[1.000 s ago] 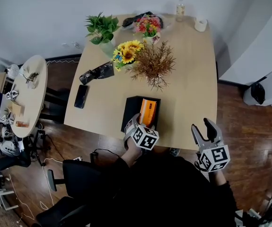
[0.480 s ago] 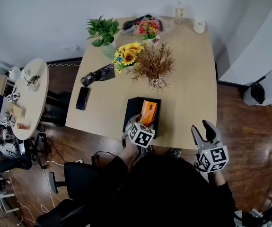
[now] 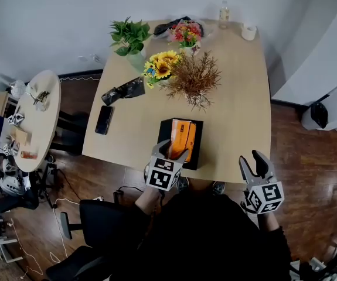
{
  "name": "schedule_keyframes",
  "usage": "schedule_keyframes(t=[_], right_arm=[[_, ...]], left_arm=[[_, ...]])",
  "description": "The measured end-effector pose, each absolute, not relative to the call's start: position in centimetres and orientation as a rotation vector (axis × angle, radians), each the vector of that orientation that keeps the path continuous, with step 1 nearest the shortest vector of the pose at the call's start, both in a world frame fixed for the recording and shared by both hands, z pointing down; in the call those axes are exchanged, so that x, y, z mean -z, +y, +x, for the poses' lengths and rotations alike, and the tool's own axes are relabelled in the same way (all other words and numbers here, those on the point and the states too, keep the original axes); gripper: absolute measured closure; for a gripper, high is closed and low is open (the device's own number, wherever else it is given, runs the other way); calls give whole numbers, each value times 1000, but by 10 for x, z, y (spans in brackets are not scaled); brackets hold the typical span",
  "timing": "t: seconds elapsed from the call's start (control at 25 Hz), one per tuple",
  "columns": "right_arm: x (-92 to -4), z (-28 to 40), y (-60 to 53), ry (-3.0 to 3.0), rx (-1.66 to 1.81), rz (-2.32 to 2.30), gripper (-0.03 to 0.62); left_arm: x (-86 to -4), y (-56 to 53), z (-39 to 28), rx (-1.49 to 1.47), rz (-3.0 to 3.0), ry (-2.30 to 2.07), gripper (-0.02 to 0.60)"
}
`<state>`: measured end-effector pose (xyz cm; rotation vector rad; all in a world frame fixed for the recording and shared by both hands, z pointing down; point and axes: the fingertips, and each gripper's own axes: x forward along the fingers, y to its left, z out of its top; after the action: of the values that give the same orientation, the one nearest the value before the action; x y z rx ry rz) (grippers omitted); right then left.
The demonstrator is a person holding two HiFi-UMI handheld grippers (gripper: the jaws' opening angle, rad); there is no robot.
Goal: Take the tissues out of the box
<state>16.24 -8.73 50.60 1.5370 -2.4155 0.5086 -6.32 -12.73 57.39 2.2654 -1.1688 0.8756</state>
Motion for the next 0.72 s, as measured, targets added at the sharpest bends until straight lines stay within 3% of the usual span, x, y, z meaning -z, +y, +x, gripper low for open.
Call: schedule_keyframes(t=[0.72], right_arm=[[-498,105,-106,-2447,-453,1460,397]], left_arm=[[-506,-119,-152,-711,2275,-1304,322]])
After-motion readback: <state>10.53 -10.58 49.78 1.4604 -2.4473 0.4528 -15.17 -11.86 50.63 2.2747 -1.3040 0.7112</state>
